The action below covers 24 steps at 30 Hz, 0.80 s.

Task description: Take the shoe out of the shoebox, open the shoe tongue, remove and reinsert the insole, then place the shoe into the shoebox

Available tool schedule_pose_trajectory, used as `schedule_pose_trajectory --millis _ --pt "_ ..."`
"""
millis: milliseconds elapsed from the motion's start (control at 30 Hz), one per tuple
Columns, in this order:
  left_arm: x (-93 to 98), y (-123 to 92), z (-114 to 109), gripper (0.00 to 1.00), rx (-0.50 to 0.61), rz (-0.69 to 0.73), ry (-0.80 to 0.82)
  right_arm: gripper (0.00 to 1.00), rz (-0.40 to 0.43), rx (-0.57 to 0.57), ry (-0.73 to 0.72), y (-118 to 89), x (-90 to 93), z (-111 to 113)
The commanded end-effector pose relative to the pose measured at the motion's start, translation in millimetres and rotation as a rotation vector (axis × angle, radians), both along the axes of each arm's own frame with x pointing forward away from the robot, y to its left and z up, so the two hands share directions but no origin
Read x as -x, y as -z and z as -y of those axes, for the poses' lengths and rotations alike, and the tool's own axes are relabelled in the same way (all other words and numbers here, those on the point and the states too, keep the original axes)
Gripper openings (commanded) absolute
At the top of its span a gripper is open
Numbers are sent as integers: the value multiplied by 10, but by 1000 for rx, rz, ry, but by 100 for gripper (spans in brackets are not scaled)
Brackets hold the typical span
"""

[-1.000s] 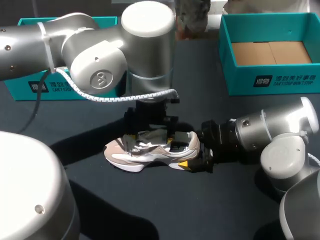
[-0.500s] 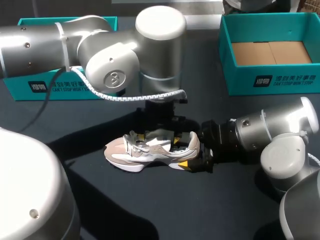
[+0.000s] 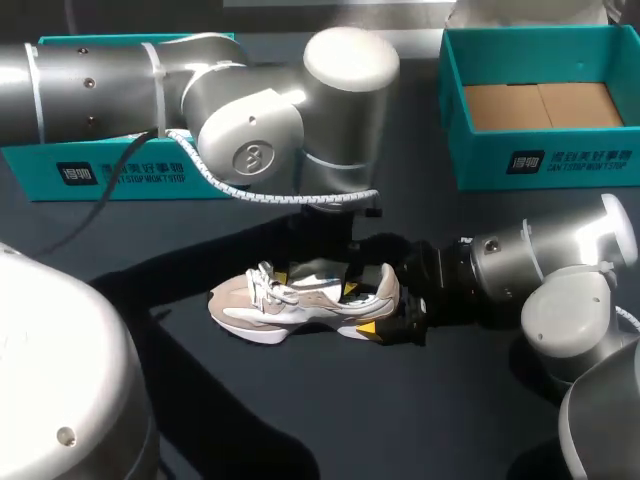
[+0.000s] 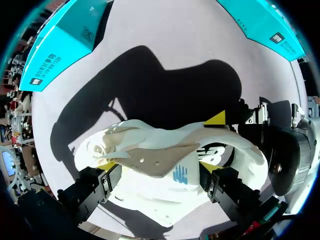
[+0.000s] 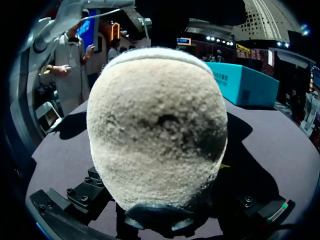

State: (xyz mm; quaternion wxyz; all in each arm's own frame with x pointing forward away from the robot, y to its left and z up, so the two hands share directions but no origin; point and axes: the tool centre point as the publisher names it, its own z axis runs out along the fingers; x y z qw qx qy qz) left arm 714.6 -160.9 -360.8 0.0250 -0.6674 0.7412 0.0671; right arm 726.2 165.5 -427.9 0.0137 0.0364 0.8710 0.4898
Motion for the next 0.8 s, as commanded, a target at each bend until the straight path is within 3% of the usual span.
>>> schedule_pose_trajectory --millis 33,367,433,467,500,667,700,800 --pt "45 27 -13 100 -56 9 -10 0 2 4 2 59 -12 -24" --pt "115 -88 -279 98 -145 72 -80 0 2 4 2 59 -12 -24" --pt "111 -120 -340 77 -138 77 -98 0 2 4 2 59 -12 -24" --pt "107 -136 -366 58 -134 79 -107 0 2 4 2 59 -12 -24" --pt "102 -154 -393 46 -130 81 -112 0 2 4 2 59 -12 -24" --pt "96 -236 -465 7 -101 97 -129 0 2 4 2 59 -12 -24" --pt "93 -247 -475 0 -87 98 -128 0 2 4 2 59 -12 -24" --pt "97 -267 -488 0 -55 93 -123 0 2 4 2 59 -12 -24"
